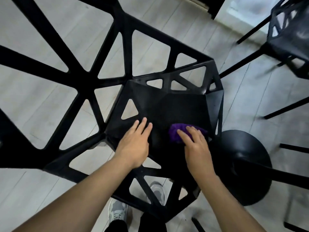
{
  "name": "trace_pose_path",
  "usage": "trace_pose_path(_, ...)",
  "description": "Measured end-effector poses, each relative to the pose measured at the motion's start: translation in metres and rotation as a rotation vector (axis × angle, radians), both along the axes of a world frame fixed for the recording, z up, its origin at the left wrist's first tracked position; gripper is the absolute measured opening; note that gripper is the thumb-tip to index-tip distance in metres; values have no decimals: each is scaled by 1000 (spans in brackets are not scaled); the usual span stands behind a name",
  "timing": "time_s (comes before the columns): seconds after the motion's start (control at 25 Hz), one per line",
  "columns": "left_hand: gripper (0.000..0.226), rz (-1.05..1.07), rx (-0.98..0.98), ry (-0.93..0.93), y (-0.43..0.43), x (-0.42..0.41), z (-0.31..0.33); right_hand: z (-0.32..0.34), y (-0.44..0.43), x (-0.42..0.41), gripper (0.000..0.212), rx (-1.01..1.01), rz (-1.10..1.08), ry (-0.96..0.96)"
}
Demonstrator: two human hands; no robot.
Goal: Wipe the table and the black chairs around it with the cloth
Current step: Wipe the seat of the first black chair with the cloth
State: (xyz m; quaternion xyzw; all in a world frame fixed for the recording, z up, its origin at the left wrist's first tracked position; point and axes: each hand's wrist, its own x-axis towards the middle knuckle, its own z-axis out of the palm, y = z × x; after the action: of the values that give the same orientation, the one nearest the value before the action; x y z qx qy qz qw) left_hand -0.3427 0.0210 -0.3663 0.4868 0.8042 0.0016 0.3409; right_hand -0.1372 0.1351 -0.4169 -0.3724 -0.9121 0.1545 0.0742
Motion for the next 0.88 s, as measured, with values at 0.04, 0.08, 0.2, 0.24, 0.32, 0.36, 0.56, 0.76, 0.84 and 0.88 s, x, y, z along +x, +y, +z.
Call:
trace_pose_path(0.04, 65, 23, -49, -11, 2, 2, -8, -2, 25, -9, 60, 8, -84, 25)
trace_pose_path(0.08, 66, 51, -83, -8, 2, 1, -13, -2, 49, -22, 58, 2, -179, 56)
trace_pose_path(0.2, 67, 77, -118, 20, 2, -3, -23, -14, 88, -80, 52, -47, -357, 127)
trace_pose_path(0.24, 69, 71, -116, 22, 0, -2, -26, -21, 83, -100, 53, -58, -312, 143)
trace_pose_path(0.32, 74, 68, -98, 36, -4, 1, -28, -31, 57, -127, 58, -103, -55, 142)
trace_pose_path(0.36, 75, 79, -78, 43, -6, 3, -29, -34, 46, -132, 60, -146, 88, 124)
trace_pose_path(0.56, 76, 131, -35, 22, -4, 5, -25, -35, 66, -128, 68, -58, 402, 65)
trace_pose_path(0.76, 81, 129, -91, 50, -2, 11, -21, -35, 67, -200, 69, 80, 465, 78)
trace_pose_path(0.84, 80, 160, -96, 67, 2, 15, -21, -34, 82, -224, 65, 141, 516, 87)
trace_pose_path(0.88, 79, 179, -98, 73, 3, 18, -22, -34, 89, -225, 64, 167, 526, 70)
